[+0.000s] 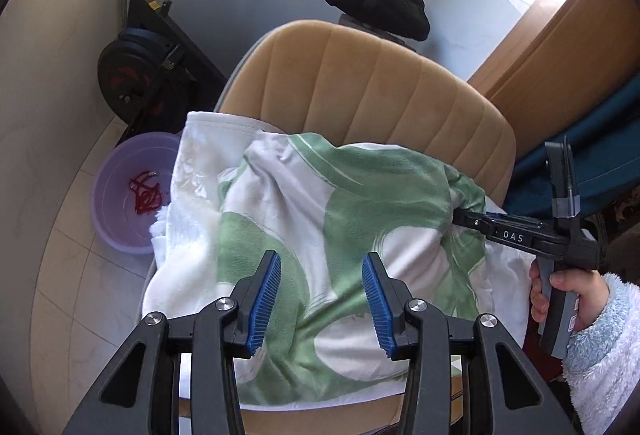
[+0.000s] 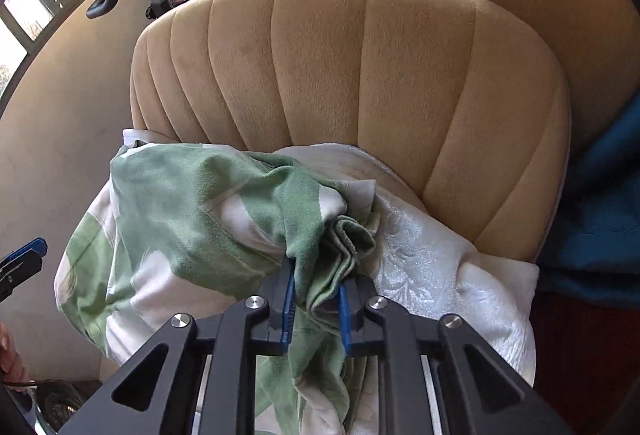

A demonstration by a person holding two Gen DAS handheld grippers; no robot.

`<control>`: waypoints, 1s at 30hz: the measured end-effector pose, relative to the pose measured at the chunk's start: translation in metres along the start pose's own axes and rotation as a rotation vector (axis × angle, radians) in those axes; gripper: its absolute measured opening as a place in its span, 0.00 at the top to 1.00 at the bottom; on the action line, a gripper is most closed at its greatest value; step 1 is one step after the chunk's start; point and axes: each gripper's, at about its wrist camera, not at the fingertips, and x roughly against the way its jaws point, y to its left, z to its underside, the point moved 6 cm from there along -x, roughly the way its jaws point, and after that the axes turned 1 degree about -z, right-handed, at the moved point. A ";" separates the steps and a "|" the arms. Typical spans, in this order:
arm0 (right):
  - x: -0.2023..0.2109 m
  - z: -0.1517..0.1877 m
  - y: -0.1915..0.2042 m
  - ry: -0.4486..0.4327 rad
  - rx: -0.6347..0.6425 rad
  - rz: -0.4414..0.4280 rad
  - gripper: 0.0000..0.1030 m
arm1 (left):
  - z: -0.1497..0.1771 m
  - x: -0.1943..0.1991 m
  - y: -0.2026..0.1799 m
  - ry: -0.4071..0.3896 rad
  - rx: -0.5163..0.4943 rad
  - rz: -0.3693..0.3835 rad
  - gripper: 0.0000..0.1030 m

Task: Fold clothes
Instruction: 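Lower the shirt onto the clothes stack and open both grippers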

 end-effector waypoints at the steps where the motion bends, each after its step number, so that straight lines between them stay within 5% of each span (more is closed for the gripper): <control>1: -0.006 0.003 -0.002 0.000 -0.009 -0.011 0.78 | 0.004 -0.017 0.002 0.028 -0.007 -0.039 0.59; 5: -0.007 0.014 -0.007 -0.016 -0.055 -0.086 0.74 | 0.012 -0.044 0.015 0.075 0.039 -0.074 0.60; 8: 0.016 0.025 -0.006 -0.070 -0.075 -0.096 0.59 | 0.007 -0.026 0.015 0.041 0.062 -0.049 0.60; 12: 0.049 0.036 0.005 -0.192 -0.056 -0.086 0.56 | 0.002 -0.001 0.012 0.006 0.065 -0.035 0.60; 17: 0.014 0.069 0.050 -0.133 0.050 -0.107 0.39 | 0.044 -0.003 0.002 0.078 0.013 -0.006 0.59; 22: -0.054 0.075 0.050 -0.051 0.061 -0.002 0.39 | 0.071 -0.028 0.018 0.090 -0.023 -0.049 0.60; 25: -0.085 0.068 0.031 -0.029 -0.039 -0.043 0.39 | 0.074 -0.040 0.020 0.094 -0.050 -0.071 0.62; 30: -0.087 0.081 0.048 -0.013 -0.062 -0.003 0.38 | 0.082 -0.028 0.006 0.110 -0.072 -0.099 0.62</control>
